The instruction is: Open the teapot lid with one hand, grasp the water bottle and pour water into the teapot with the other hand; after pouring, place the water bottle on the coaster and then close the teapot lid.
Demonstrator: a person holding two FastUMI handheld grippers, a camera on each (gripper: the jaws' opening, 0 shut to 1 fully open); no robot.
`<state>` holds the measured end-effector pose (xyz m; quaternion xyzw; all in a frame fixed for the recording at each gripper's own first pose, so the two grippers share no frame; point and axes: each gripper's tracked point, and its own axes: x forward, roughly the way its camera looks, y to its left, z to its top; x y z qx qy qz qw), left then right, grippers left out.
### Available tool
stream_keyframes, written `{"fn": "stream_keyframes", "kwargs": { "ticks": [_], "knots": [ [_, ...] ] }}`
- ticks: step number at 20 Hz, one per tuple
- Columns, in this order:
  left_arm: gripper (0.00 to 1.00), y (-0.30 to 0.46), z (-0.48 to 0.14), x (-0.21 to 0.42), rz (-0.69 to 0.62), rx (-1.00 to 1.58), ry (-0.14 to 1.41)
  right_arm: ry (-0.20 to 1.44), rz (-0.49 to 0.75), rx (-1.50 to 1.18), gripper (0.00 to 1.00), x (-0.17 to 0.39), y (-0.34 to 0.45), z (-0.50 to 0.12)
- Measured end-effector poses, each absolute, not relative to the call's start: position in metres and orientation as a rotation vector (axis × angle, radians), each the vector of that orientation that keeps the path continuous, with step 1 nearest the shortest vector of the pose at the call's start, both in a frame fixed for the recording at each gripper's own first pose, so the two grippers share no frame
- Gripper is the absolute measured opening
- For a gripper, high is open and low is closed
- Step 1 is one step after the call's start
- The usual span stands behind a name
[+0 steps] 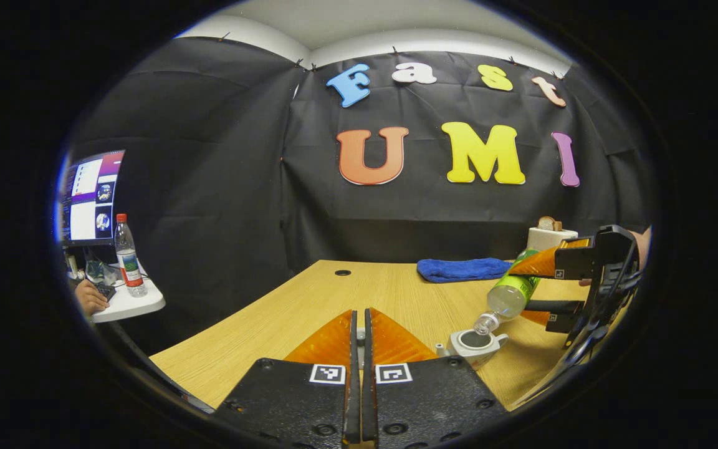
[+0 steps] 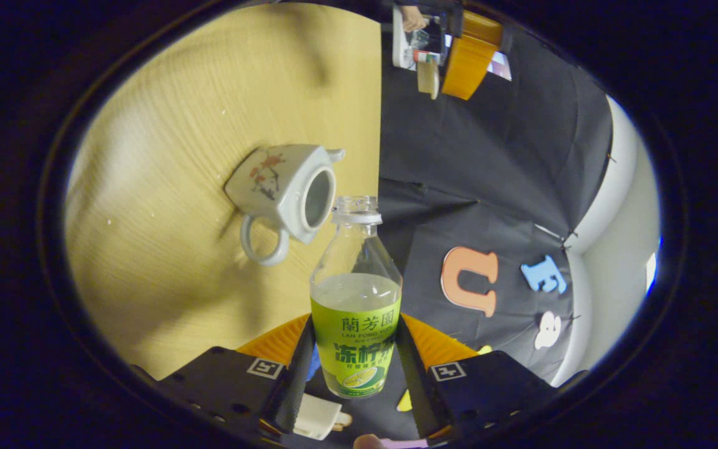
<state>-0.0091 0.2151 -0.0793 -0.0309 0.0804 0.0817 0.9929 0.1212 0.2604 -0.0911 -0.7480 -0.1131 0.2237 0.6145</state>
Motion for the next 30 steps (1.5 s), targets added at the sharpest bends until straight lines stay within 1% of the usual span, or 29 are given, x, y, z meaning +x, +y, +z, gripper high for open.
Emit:
{"fn": "stream_keyframes", "kwargs": {
  "ticks": [2, 3, 4, 5, 6, 7, 8, 11, 12, 13, 14, 17, 18, 19, 24, 27, 29, 30],
  "knots": [
    [0.04, 0.208, -0.076, -0.007, 0.151, -0.055, 0.156, -0.186, 0.556, -1.551, 0.70, 0.117, 0.257, -0.092],
    [0.04, 0.205, -0.074, -0.007, 0.144, -0.055, 0.152, -0.154, 0.566, -1.465, 0.73, 0.111, 0.253, -0.089],
    [0.04, 0.202, -0.072, -0.006, 0.142, -0.055, 0.150, -0.129, 0.567, -1.383, 0.70, 0.112, 0.251, -0.083],
    [0.04, 0.199, -0.071, -0.005, 0.145, -0.059, 0.153, -0.109, 0.565, -1.301, 0.73, 0.112, 0.248, -0.078],
    [0.04, 0.195, -0.069, -0.004, 0.143, -0.065, 0.153, -0.091, 0.565, -1.213, 0.70, 0.112, 0.243, -0.071],
    [0.04, 0.187, -0.066, -0.002, 0.130, -0.075, 0.149, -0.075, 0.566, -1.117, 0.70, 0.114, 0.238, -0.065],
    [0.04, 0.179, -0.063, -0.001, 0.115, -0.080, 0.145, -0.055, 0.574, -1.010, 0.73, 0.116, 0.235, -0.061],
    [0.04, 0.163, -0.060, 0.003, 0.093, -0.066, 0.147, 0.034, 0.576, -0.680, 0.73, 0.125, 0.223, -0.049],
    [0.04, 0.158, -0.060, 0.003, 0.083, -0.061, 0.149, 0.062, 0.575, -0.558, 0.73, 0.130, 0.218, -0.044],
    [0.03, 0.154, -0.059, 0.004, 0.074, -0.060, 0.151, 0.086, 0.577, -0.441, 0.70, 0.137, 0.211, -0.038],
    [0.04, 0.151, -0.059, 0.006, 0.067, -0.061, 0.150, 0.104, 0.571, -0.336, 0.73, 0.148, 0.203, -0.034],
    [0.04, 0.148, -0.059, 0.006, 0.056, -0.065, 0.150, 0.174, 0.501, -0.130, 0.72, 0.195, 0.179, -0.041],
    [0.04, 0.149, -0.059, 0.006, 0.058, -0.065, 0.150, 0.194, 0.486, -0.086, 0.70, 0.207, 0.176, -0.045],
    [0.04, 0.151, -0.060, 0.005, 0.061, -0.066, 0.151, 0.205, 0.471, -0.060, 0.71, 0.217, 0.173, -0.053],
    [0.04, 0.156, -0.061, 0.005, 0.072, -0.066, 0.155, 0.225, 0.403, -0.017, 0.70, 0.247, 0.164, -0.079],
    [0.04, 0.157, -0.064, 0.005, 0.072, -0.063, 0.158, 0.231, 0.369, -0.019, 0.71, 0.258, 0.159, -0.088],
    [0.04, 0.156, -0.065, 0.006, 0.072, -0.059, 0.161, 0.233, 0.351, -0.008, 0.70, 0.264, 0.153, -0.091],
    [0.04, 0.155, -0.065, 0.006, 0.071, -0.059, 0.162, 0.238, 0.348, -0.003, 0.71, 0.265, 0.153, -0.092]
  ]
}}
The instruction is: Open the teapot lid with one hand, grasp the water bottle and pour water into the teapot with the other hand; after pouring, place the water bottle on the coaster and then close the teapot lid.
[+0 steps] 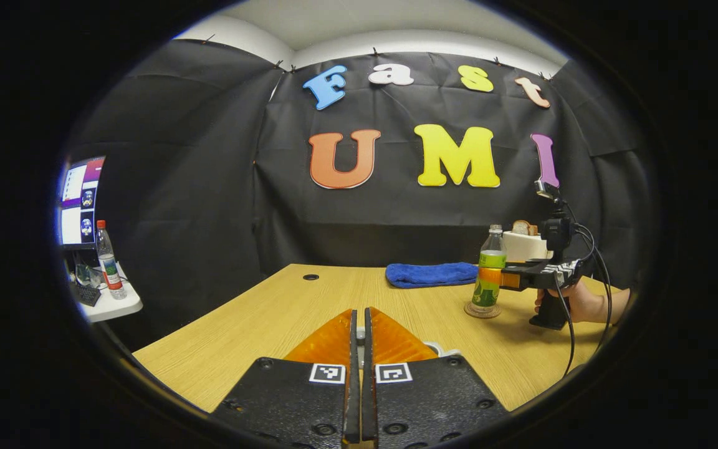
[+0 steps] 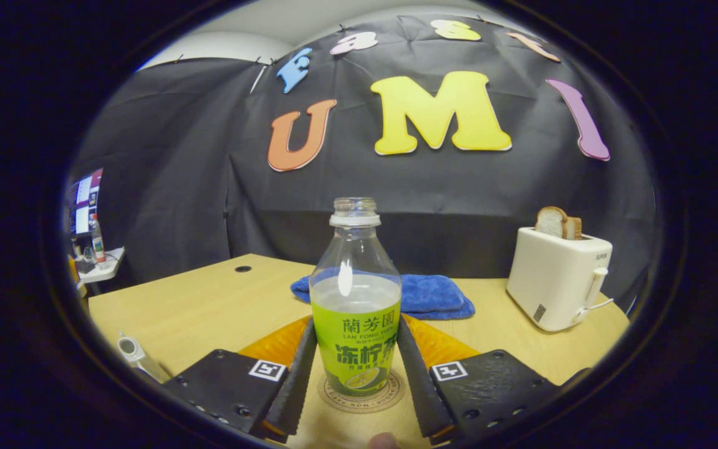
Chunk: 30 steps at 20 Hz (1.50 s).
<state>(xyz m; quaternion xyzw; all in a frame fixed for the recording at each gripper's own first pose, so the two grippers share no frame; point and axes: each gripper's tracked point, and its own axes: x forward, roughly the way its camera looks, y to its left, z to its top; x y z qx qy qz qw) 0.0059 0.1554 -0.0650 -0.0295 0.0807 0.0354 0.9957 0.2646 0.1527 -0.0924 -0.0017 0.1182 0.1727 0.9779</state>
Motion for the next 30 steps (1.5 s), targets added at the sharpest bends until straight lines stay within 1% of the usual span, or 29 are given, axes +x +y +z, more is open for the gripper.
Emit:
{"fn": "stream_keyframes", "kwargs": {
  "ticks": [1, 3, 5, 6, 7, 9, 10, 11, 14, 16, 19, 21, 22, 23, 24, 25, 26, 30],
  "knots": [
    [0.04, 0.154, -0.066, 0.007, 0.068, -0.059, 0.163, 0.237, 0.348, -0.003, 0.70, 0.264, 0.153, -0.093],
    [0.04, 0.151, -0.065, 0.007, 0.062, -0.052, 0.164, 0.236, 0.339, -0.008, 0.73, 0.265, 0.151, -0.093],
    [0.04, 0.147, -0.065, 0.007, 0.058, -0.049, 0.160, 0.237, 0.341, -0.002, 0.79, 0.263, 0.151, -0.091],
    [0.04, 0.146, -0.064, 0.008, 0.056, -0.051, 0.158, 0.234, 0.341, 0.003, 0.87, 0.261, 0.151, -0.088],
    [0.04, 0.143, -0.063, 0.008, 0.055, -0.052, 0.157, 0.231, 0.338, 0.007, 0.98, 0.258, 0.149, -0.085],
    [0.04, 0.136, -0.059, 0.009, 0.046, -0.051, 0.151, 0.215, 0.330, 0.036, 0.98, 0.242, 0.142, -0.070],
    [0.04, 0.131, -0.055, 0.009, 0.038, -0.048, 0.146, 0.203, 0.313, 0.054, 0.97, 0.232, 0.134, -0.060],
    [0.04, 0.125, -0.052, 0.009, 0.032, -0.043, 0.137, 0.184, 0.290, 0.076, 0.99, 0.219, 0.123, -0.049],
    [0.04, 0.105, -0.042, 0.010, 0.007, -0.035, 0.117, 0.112, 0.153, 0.077, 0.98, 0.178, 0.081, -0.020],
    [0.04, 0.087, -0.037, 0.010, -0.018, -0.039, 0.110, 0.063, 0.085, 0.027, 0.96, 0.144, 0.060, -0.005],
    [0.04, 0.065, -0.036, 0.009, -0.047, -0.051, 0.112, 0.003, 0.000, -0.046, 0.96, 0.095, 0.037, 0.008],
    [0.04, 0.057, -0.035, 0.008, -0.049, -0.063, 0.117, -0.012, -0.009, -0.065, 0.95, 0.068, 0.034, 0.008],
    [0.04, 0.056, -0.033, 0.007, -0.043, -0.074, 0.114, -0.011, -0.009, -0.065, 0.92, 0.056, 0.034, 0.005],
    [0.04, 0.054, -0.030, 0.006, -0.037, -0.085, 0.110, -0.014, -0.003, -0.064, 0.95, 0.045, 0.036, 0.002],
    [0.04, 0.052, -0.027, 0.004, -0.036, -0.089, 0.103, -0.020, 0.004, -0.065, 0.95, 0.034, 0.040, 0.002],
    [0.04, 0.049, -0.024, 0.003, -0.038, -0.084, 0.095, -0.026, 0.004, -0.067, 0.92, 0.027, 0.039, 0.002],
    [0.04, 0.047, -0.022, 0.002, -0.037, -0.073, 0.090, -0.030, 0.016, -0.054, 0.95, 0.021, 0.042, 0.003],
    [0.04, 0.042, -0.011, -0.003, -0.044, -0.059, 0.065, -0.049, 0.016, -0.054, 0.96, 0.013, 0.045, 0.008]
  ]
}}
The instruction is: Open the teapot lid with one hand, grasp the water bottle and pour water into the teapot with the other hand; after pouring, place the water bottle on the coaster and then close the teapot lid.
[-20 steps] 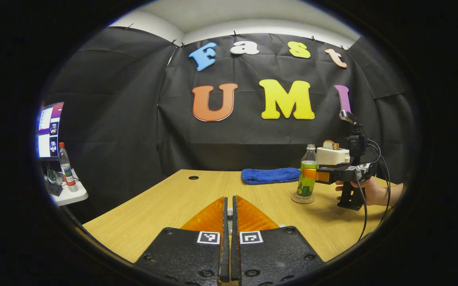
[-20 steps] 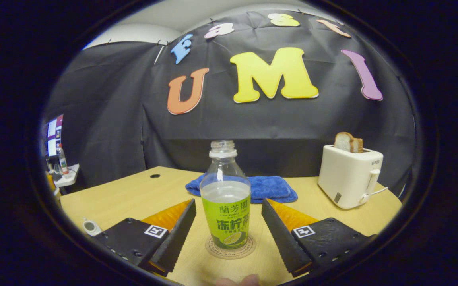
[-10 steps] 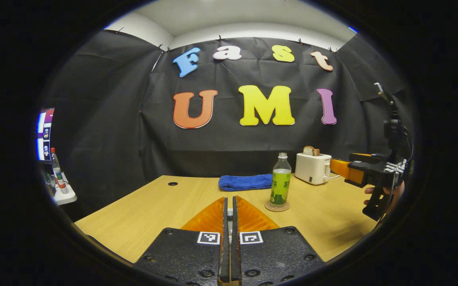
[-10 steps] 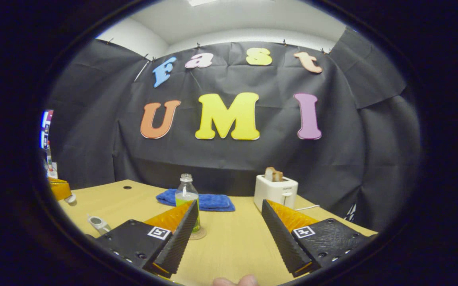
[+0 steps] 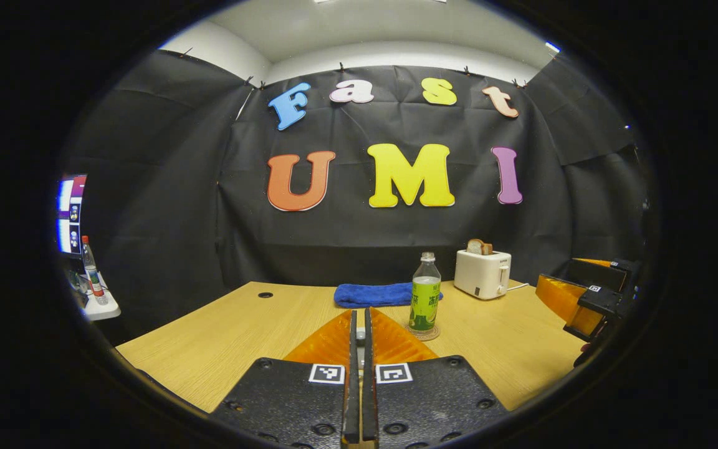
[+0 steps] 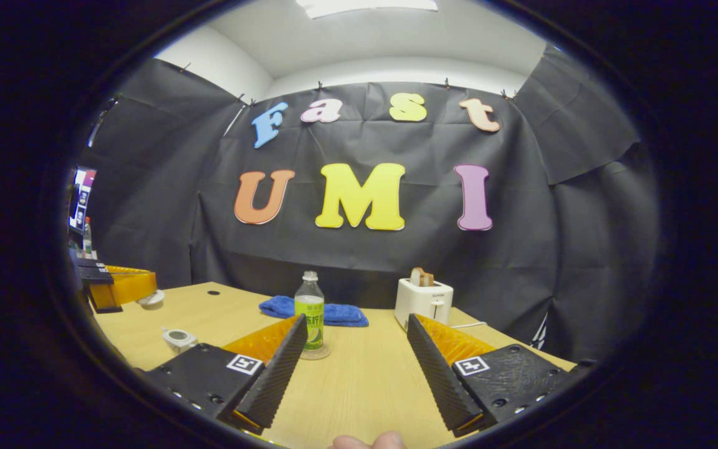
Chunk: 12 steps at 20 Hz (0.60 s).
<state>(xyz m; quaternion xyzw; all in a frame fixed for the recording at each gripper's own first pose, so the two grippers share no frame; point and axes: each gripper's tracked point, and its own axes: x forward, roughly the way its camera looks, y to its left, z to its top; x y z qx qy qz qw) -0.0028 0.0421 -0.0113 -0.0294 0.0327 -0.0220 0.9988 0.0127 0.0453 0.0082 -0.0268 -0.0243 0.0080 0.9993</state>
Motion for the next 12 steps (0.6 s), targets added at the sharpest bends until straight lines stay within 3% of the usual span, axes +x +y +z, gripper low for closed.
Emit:
{"fn": "stream_keyframes", "kwargs": {
  "ticks": [12],
  "knots": [
    [0.05, 0.053, -0.009, -0.001, -0.007, -0.057, 0.058, -0.054, 0.026, -0.057, 0.96, 0.015, 0.057, 0.005]
  ]
}}
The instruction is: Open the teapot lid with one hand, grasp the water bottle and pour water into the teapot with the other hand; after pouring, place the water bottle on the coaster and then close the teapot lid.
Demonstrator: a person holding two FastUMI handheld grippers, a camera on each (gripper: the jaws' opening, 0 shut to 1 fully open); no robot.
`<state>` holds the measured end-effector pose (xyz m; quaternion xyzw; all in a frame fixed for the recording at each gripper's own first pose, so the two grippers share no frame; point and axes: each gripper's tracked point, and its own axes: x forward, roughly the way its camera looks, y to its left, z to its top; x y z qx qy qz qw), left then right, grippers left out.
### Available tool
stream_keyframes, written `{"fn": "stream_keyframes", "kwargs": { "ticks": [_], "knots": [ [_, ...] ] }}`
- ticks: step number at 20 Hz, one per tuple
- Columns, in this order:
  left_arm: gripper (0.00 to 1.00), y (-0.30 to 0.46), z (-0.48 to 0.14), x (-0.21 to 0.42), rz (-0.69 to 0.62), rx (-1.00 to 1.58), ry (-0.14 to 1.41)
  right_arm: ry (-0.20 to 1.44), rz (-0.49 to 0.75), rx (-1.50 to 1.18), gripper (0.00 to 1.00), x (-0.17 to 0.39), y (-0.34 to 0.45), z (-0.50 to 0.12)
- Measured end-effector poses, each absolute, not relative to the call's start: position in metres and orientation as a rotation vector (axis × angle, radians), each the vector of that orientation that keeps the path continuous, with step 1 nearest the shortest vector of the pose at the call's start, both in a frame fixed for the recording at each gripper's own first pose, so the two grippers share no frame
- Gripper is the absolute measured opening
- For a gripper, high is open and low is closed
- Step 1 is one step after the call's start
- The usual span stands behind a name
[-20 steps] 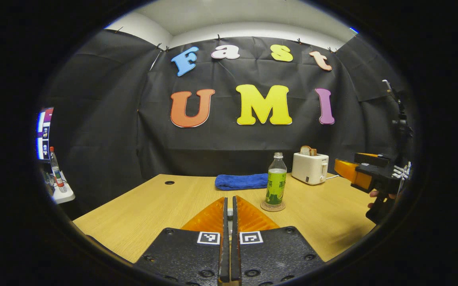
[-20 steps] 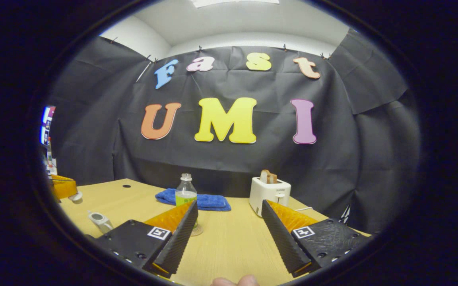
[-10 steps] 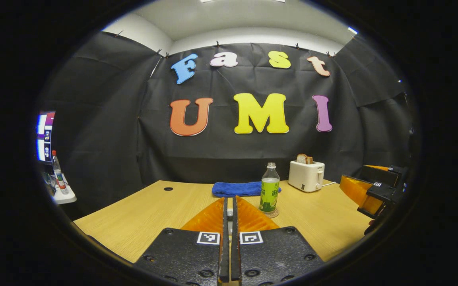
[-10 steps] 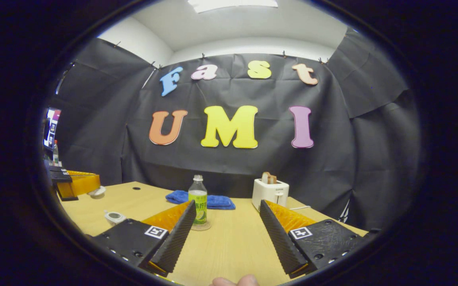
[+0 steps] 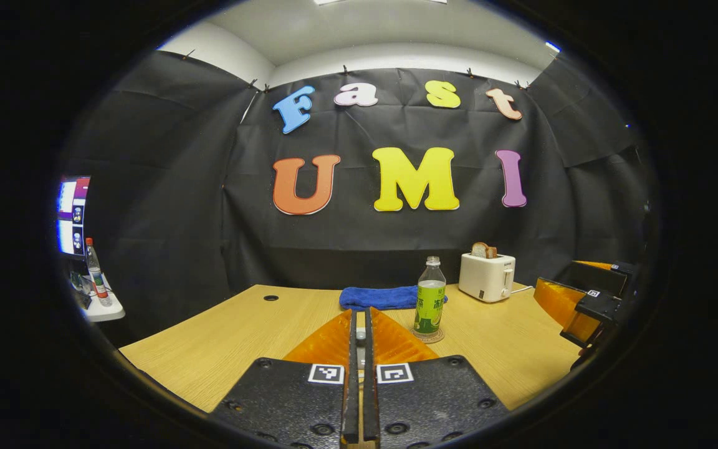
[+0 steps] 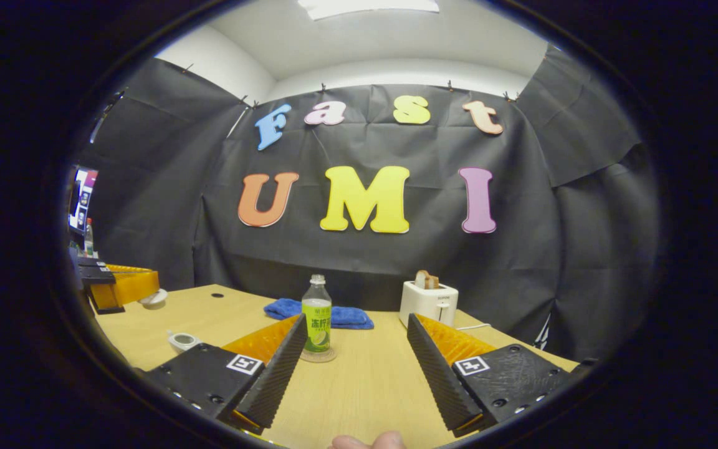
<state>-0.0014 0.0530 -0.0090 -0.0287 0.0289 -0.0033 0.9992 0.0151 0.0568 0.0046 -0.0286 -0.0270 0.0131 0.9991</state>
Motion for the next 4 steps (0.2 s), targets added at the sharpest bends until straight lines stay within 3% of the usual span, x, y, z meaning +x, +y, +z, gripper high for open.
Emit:
{"fn": "stream_keyframes", "kwargs": {
  "ticks": [4],
  "knots": [
    [0.13, 0.0503, -0.0007, -0.0018, -0.010, -0.056, 0.027, -0.050, 0.023, -0.053, 0.96, 0.0153, 0.0552, 0.0030]
  ]
}}
